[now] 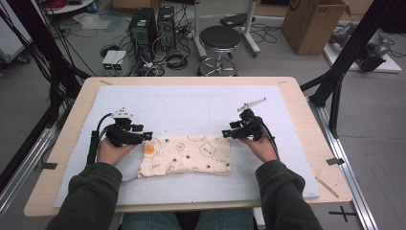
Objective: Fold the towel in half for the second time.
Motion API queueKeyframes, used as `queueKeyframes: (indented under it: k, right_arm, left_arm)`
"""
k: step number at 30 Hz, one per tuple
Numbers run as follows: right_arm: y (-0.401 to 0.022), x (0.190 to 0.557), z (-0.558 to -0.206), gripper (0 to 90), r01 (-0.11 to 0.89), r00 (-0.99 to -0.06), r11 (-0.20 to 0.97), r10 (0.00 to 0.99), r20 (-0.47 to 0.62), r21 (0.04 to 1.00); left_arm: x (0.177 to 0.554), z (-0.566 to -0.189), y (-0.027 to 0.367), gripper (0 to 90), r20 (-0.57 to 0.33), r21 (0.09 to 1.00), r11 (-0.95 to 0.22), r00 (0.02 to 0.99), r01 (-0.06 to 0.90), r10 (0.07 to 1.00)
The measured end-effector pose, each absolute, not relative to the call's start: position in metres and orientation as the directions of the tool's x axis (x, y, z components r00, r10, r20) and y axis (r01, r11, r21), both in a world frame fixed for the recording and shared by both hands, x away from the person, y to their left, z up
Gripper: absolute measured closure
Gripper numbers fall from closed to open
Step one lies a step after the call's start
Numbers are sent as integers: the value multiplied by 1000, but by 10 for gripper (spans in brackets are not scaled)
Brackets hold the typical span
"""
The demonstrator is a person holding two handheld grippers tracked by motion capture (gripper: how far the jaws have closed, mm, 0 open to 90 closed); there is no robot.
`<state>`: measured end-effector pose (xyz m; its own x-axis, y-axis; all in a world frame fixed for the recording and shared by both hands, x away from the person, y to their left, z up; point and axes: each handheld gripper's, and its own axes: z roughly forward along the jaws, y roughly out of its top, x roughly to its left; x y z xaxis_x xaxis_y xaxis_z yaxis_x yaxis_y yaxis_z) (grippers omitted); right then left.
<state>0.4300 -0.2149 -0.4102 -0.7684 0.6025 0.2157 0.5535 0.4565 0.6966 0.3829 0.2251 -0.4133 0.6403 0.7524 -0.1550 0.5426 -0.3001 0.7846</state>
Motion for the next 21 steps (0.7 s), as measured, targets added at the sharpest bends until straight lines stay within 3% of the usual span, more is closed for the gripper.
queueKeyframes:
  k: [6,21]
  right_arm:
    - [-213,433,-417,538,579,-765,479,598,237,660]
    - [-209,432,-428,673,595,-773,543,589,236,593]
  left_arm:
    - [388,-422,222,496,-162,753,-328,644,570,748]
    - [389,-432,214,650,-154,696,-406,675,593,722]
